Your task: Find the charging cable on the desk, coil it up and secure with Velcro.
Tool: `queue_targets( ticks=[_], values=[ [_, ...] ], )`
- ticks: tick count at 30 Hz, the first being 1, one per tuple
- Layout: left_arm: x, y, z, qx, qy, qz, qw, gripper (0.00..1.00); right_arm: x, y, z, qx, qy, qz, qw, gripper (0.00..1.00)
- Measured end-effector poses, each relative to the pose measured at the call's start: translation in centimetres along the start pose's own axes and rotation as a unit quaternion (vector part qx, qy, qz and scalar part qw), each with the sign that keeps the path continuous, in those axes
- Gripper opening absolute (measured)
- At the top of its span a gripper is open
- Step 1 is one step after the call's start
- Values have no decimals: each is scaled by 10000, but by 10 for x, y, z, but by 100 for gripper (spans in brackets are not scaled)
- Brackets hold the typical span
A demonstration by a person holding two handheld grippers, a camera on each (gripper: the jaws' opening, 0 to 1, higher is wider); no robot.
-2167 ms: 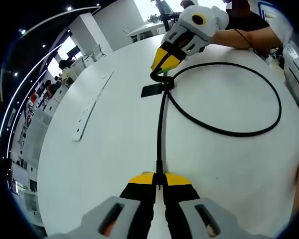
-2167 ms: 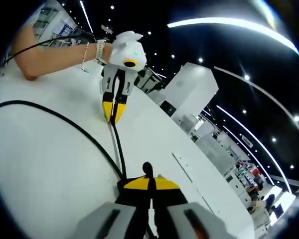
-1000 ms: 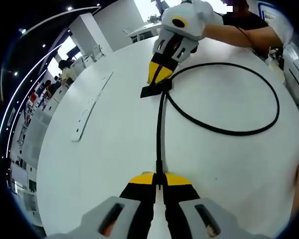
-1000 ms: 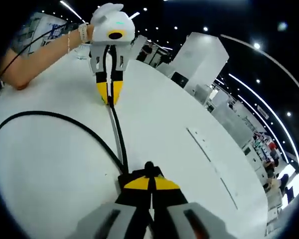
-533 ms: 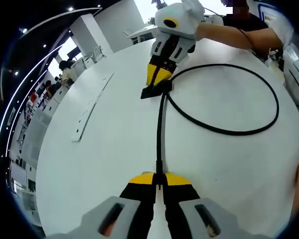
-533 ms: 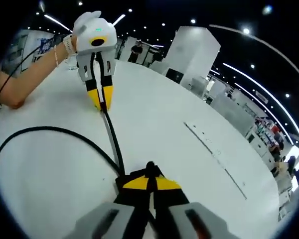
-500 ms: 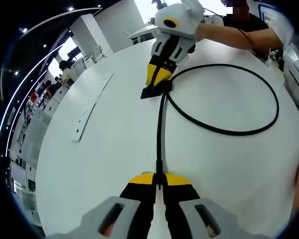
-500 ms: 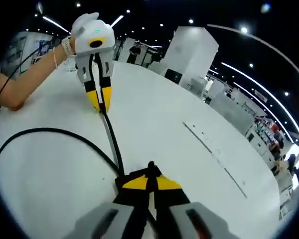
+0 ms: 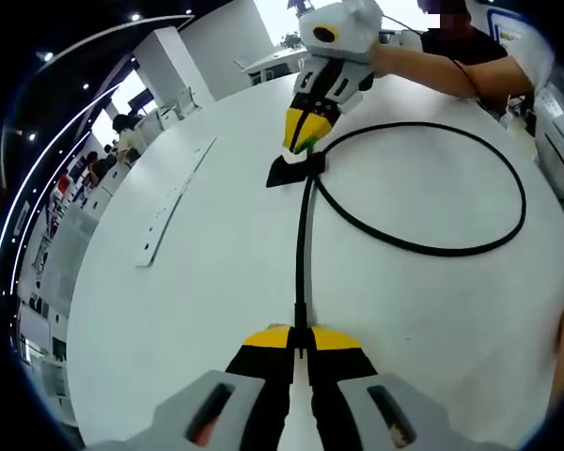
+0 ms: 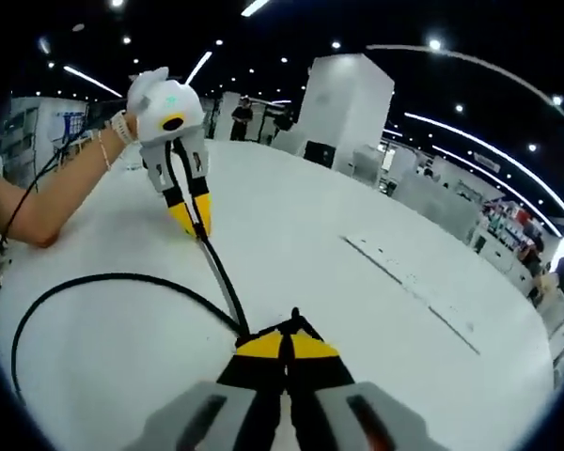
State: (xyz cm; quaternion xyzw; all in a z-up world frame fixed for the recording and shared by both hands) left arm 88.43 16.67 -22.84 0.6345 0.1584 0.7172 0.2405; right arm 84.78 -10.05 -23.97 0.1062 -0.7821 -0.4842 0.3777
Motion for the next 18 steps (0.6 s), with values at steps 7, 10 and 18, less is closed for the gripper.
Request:
queue_targets(
  ticks=[7,10,18],
  values=[
    [0,0,0,2,0,-10,10000,7,-19,-6,-3,-290,30,89,9995,2],
    [0,-1,0,22,-2,-37,10000,7,-22,-10,-9,-627,206,64,9978,2],
    [0,-1,0,45,5,-57,10000,7,-27,-12,-12,-706,300,-137,9970,2]
  ],
)
Point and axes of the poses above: the point that each gripper's makers call its tool centre point, and the gripper's own axes: x roughly backward along the fingers, z roughly to its left, y roughly out of its top, the point moved 10 cm from there along x, roughly backward along the fingers, and after that the axes turned 9 degrees about -y, right-handed, at the moved point
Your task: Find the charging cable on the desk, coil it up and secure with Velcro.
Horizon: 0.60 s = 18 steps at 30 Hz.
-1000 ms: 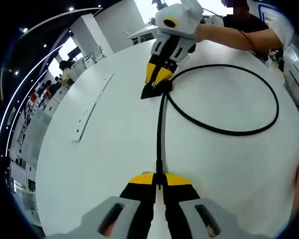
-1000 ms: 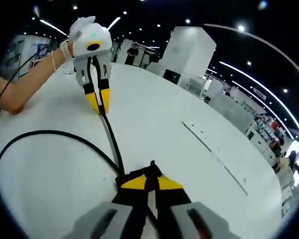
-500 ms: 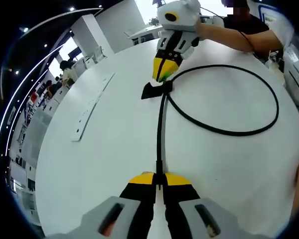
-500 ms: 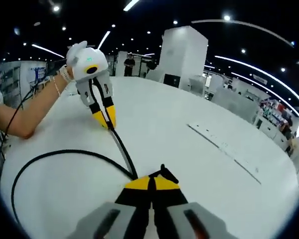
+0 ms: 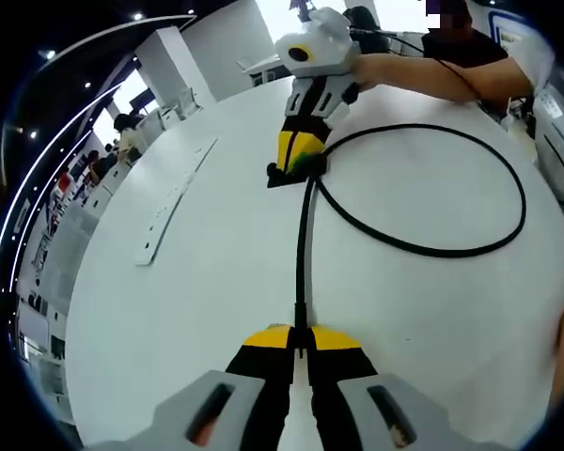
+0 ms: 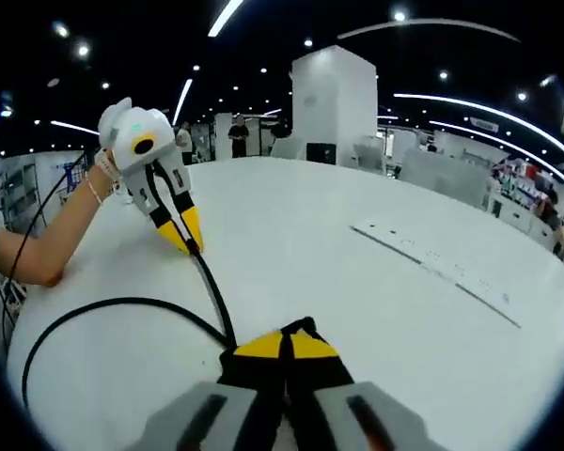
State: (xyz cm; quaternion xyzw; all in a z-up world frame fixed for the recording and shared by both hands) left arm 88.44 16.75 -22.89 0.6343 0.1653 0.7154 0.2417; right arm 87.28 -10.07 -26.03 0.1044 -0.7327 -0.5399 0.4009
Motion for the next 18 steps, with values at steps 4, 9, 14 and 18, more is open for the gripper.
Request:
queue_targets(
  ticks=[4,9,14,18],
  values=[
    [0,0,0,12,2,4,10000,7,-3,1,-3,9,-25,-58,10000,2],
    [1,0,1,20,1,16,10000,7,-8,2,-6,7,-140,-148,9998,2],
    [1,-1,1,20,-1,25,10000,7,-13,3,-8,-23,-233,-211,9995,2],
    [1,-1,2,21,-4,31,10000,7,-15,3,-9,-43,-331,-272,9991,2]
  ],
)
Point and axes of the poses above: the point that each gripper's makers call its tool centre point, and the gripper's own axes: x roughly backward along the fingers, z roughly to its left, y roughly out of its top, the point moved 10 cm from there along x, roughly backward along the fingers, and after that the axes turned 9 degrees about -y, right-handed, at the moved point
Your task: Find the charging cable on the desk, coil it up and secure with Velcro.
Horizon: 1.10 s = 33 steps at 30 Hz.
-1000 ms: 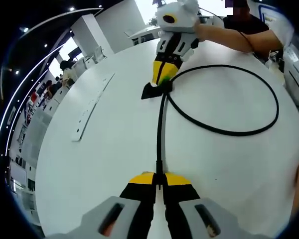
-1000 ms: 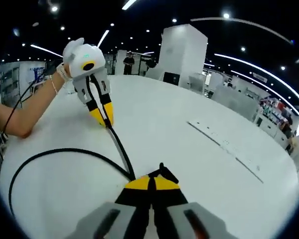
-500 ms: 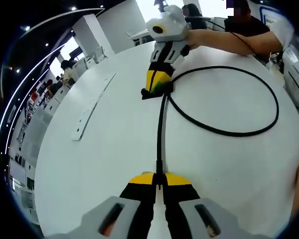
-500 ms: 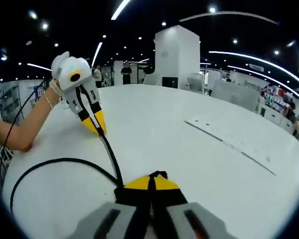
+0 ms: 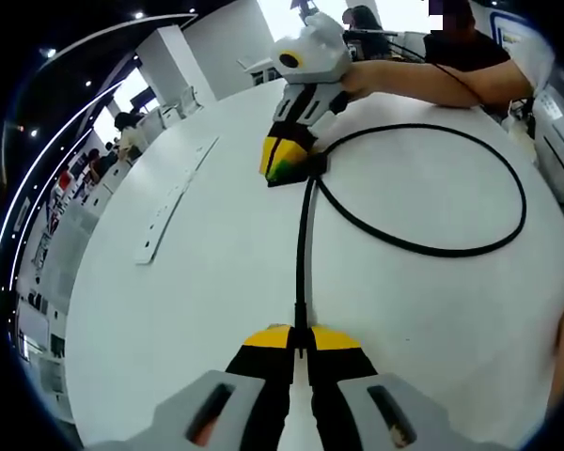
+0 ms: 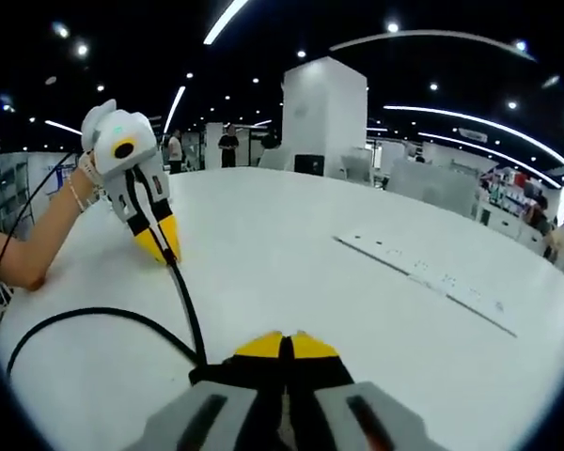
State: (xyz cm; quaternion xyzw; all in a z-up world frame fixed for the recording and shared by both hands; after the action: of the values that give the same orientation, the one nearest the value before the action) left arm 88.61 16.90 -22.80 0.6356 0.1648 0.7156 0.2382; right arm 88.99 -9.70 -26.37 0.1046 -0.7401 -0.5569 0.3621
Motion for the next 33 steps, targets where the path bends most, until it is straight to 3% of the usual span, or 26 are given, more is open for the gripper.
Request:
queue_targets(
  ticks=[11,19,33],
  values=[
    [0,0,-1,18,0,7,10000,7,10,3,-7,-198,60,-11,9998,2],
    [-1,0,-1,8,-3,0,10000,7,18,2,5,-9,689,348,9970,2],
    [-1,1,-1,22,-1,15,10000,7,14,-5,0,-75,581,260,9979,2]
  ],
)
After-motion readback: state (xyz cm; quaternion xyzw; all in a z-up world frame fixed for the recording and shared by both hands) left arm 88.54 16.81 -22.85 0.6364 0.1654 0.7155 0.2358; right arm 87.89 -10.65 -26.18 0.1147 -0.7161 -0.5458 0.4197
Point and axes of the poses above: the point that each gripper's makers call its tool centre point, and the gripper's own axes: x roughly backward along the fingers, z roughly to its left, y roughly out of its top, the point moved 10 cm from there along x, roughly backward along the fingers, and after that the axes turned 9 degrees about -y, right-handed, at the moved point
